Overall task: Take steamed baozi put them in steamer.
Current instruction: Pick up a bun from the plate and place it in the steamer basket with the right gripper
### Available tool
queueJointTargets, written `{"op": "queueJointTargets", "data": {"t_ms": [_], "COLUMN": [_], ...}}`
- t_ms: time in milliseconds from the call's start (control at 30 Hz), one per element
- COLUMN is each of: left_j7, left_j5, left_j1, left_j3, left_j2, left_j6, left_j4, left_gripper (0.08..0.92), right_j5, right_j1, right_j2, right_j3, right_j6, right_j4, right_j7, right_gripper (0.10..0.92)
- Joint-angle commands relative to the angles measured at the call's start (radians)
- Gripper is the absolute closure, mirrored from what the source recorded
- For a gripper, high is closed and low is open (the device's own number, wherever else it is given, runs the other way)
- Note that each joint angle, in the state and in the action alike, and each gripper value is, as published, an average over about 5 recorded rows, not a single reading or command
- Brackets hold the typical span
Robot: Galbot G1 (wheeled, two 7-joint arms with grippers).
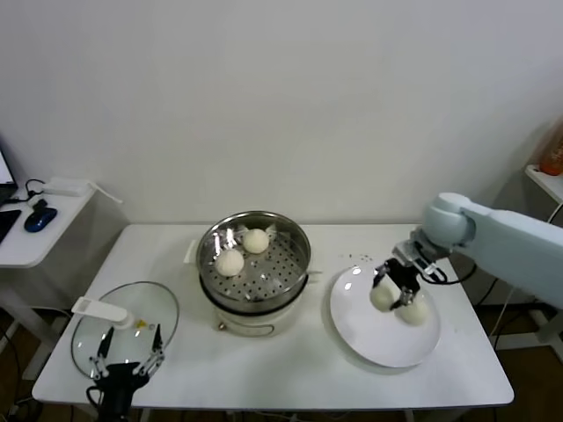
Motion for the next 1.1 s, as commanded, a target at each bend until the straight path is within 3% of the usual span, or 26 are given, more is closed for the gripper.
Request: {"op": "queueJointTargets", "data": {"t_ms": [33,300,667,1100], "left_j7": [0.0,0.0,0.001,0.002], "left_j5": [0.003,0.004,0.007,0.006], "left_j1": [0.002,0.004,0.013,0.007], "left_j3": [-0.001,-0.004,-0.006,-0.016], "left_j2": [0.001,0.002,0.009,0.017], "left_j6": [0.003,0.012,0.018,0.029], "left_j4": [0.001,-0.008,-0.01,0.0], "left_gripper": [0.177,0.177,0.177,0.177], "right_j5": [-0.045,-0.198,-0.334,-0.397], "right_j1": [0.329,0.353,0.172,0.005], "right_j2": [0.098,0.319,0.587,0.715], "right_j3": [-0.056,0.007,0.043,0.045], "right_j6": [0.163,0.252,0.284,0.319], "right_j4": [0.118,0.122,0.009,-0.133], "right_j7": [-0.014,0.009,0.01,0.0], "right_gripper": [0.397,0.397,0.397,0.394]}}
